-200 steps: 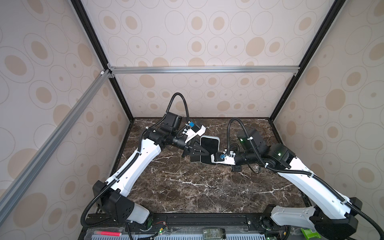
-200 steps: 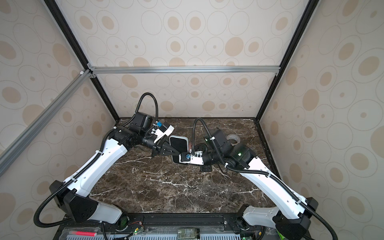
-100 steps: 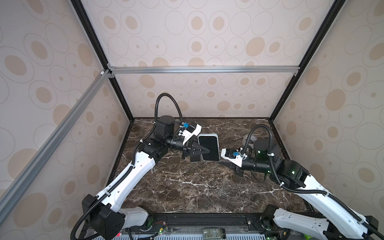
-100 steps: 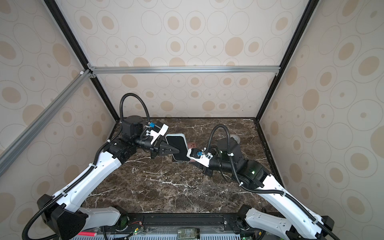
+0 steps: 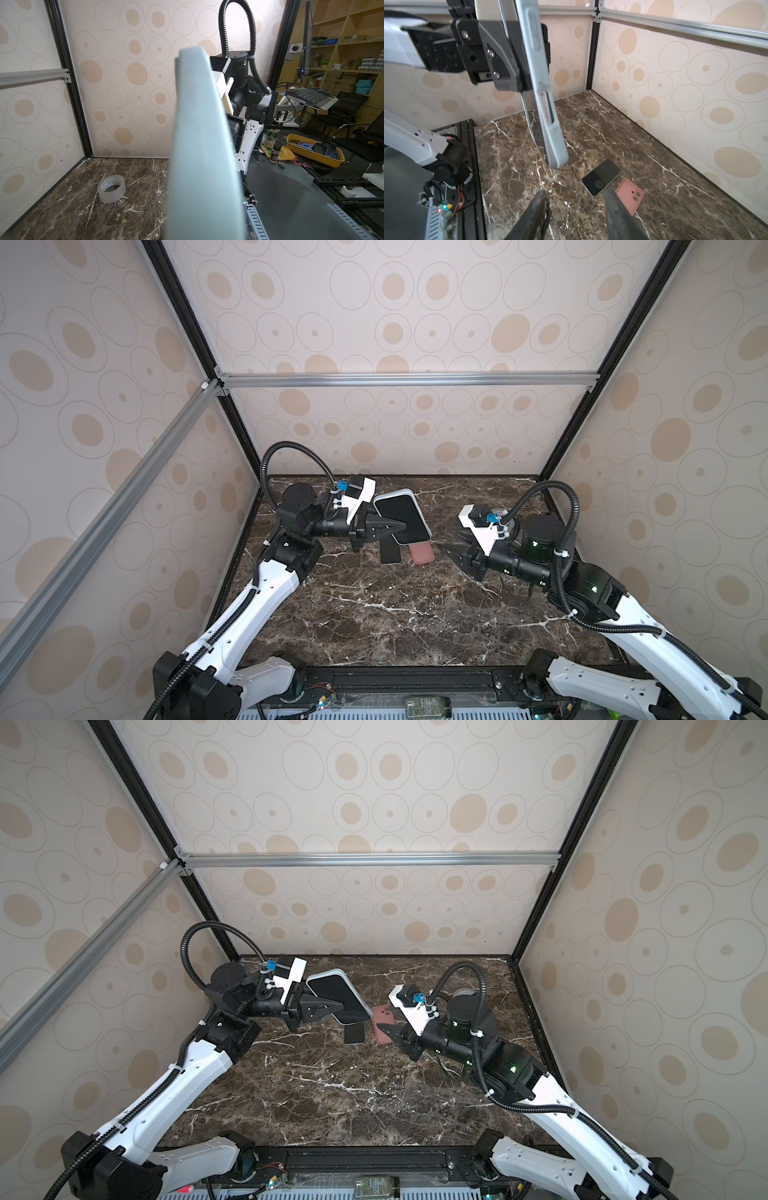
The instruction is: Take the phone out of the phone case
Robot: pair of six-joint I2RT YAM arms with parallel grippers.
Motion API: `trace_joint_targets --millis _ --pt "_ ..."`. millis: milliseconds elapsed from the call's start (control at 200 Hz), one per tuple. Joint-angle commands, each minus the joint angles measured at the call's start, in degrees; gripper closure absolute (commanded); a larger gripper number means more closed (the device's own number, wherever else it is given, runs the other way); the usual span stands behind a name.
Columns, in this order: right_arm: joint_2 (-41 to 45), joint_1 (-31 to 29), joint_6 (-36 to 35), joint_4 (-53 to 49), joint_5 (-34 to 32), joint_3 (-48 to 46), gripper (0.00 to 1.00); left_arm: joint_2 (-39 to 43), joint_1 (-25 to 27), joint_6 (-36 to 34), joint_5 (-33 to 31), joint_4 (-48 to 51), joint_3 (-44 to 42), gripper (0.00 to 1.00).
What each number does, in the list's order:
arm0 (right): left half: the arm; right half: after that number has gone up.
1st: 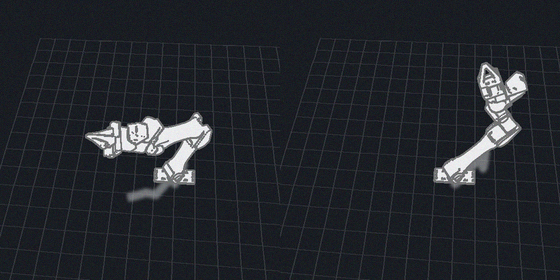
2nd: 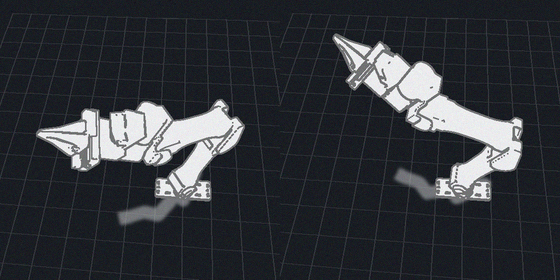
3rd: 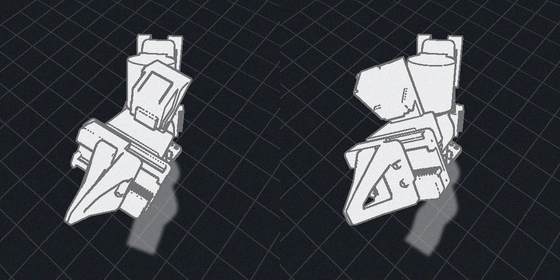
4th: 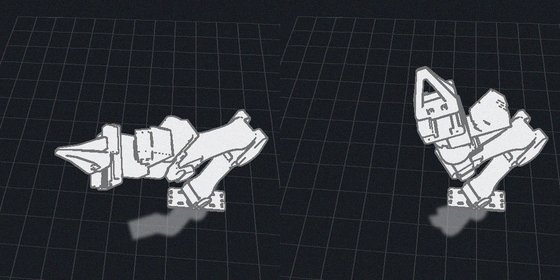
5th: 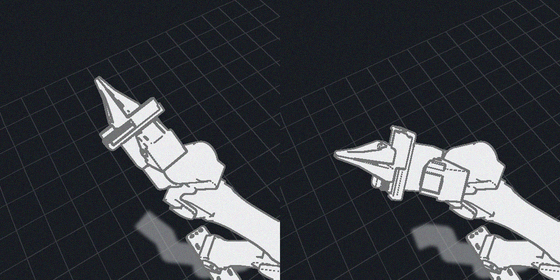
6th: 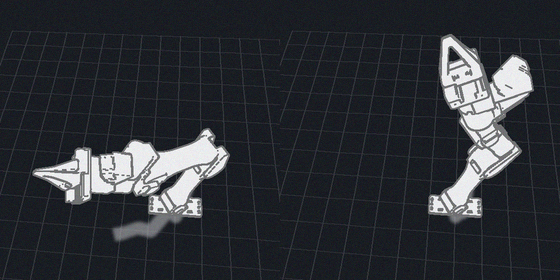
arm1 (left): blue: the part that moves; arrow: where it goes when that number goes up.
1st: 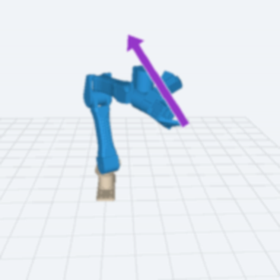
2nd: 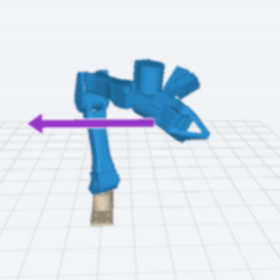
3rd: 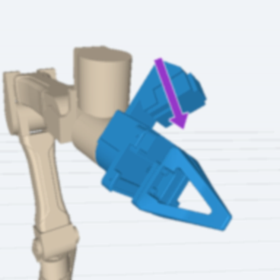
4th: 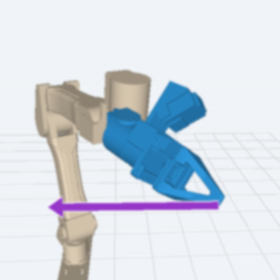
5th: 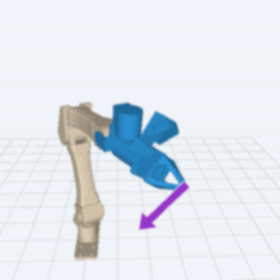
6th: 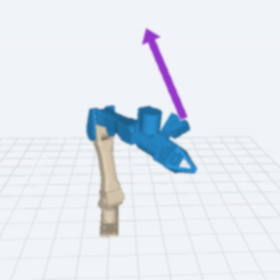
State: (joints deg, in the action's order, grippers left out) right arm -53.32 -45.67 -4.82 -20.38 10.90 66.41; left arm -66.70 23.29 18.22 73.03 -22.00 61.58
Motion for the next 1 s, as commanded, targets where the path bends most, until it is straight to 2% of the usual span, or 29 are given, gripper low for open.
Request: trace_joint_targets --millis 0,335,720,830,995 --pt "-1.5 -0.3 3.2 4.1 2.9 1.8 0.57 0.7 -0.1 3.8 0.6 -6.8 0.1 1.00" --pt "-4.4 -0.3 -0.5 -1.0 7.3 9.4 0.58 0.8 -0.1 0.0 2.3 -1.1 0.7 1.00" --pt "-7.8 -0.3 -1.7 -5.4 9.4 12.8 0.58 0.2 0.0 0.3 3.8 -0.4 1.0 1.00" --pt "-9.1 -0.3 -2.1 -6.7 8.5 13.6 0.58 0.0 0.1 0.3 4.3 -0.1 1.1 1.00" --pt "-9.5 -0.3 -1.9 -7.2 2.9 13.9 0.60 -0.2 0.5 0.0 6.0 0.1 1.2 1.00"
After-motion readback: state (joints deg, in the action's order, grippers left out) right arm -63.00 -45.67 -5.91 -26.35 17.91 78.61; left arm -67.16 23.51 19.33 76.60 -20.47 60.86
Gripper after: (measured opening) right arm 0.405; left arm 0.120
